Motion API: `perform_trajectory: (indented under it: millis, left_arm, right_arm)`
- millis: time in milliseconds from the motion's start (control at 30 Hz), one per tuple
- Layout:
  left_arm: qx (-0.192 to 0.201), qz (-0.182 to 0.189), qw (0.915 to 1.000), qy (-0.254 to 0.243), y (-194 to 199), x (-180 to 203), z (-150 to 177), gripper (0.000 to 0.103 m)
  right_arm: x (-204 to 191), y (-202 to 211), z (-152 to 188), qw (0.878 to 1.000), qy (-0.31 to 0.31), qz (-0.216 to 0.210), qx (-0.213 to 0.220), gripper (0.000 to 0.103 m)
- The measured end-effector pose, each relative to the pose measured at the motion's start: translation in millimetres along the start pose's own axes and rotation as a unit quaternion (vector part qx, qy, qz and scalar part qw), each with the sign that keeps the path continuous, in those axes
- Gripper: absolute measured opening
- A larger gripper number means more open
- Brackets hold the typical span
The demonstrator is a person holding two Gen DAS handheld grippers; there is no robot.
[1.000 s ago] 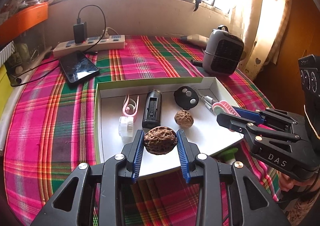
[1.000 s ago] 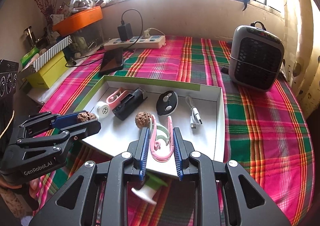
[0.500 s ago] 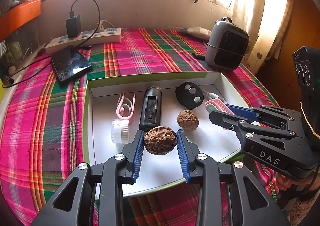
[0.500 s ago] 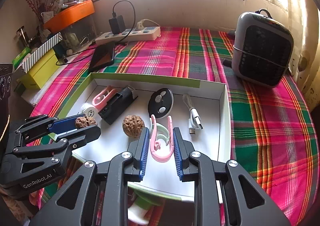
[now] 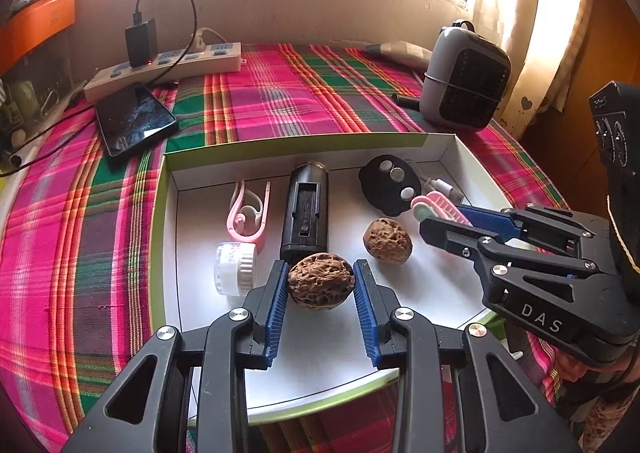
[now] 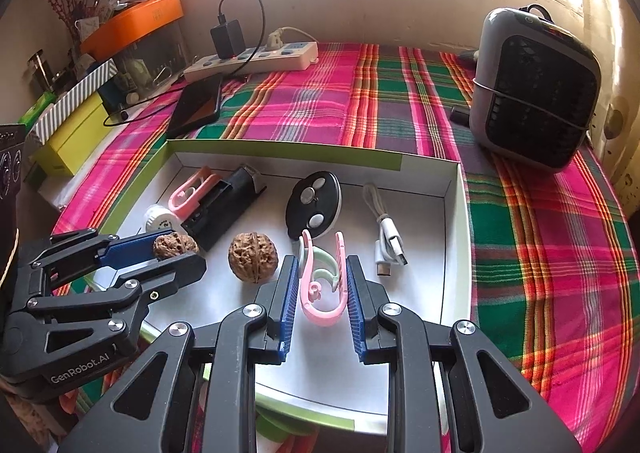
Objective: Organize objects
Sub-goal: 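Lower the walnut and pink hook into the white box, then open the right gripper to release the pink hook in the box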
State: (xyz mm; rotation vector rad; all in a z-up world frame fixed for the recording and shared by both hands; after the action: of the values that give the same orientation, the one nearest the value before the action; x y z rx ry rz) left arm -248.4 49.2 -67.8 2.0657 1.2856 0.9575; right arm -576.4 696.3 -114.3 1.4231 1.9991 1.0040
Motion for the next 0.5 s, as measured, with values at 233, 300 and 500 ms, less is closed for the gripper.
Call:
perform_trajectory:
  millis: [233, 300, 500]
  left_arm:
    - [-0.002, -0.005, 1.0000, 0.001, -3.7, 1.3, -0.5, 0.031]
    - [-0.002, -0.008, 1.0000, 0.001, -4.3, 1.7, -1.0, 0.031]
    - [-0.002, -0.012, 0.9999, 0.002, -6.6, 1.6, -3.0, 0.031]
  right_arm:
    - [0.8, -5.0, -1.4, 1.000, 0.000, 0.002, -0.002, 0.024]
    - [0.8, -6.4, -1.5, 1.000, -0.001, 0.001, -0.002, 0.024]
    - [-2.7, -10.2, -1.3, 1.000, 0.000, -0.005, -0.006, 0.024]
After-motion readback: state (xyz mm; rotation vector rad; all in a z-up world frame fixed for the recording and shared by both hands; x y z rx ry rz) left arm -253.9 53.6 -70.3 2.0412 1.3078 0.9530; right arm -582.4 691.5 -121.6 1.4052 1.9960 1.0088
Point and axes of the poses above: each gripper's, at about its wrist camera, not at the fingertips, and y roughly against the way its jaws point, x to its right, z to its underside, the point moved 10 cm from there along -y, roughly the way its jaws point, and after that the axes turned 9 degrees about z, right-handed, at the moved point
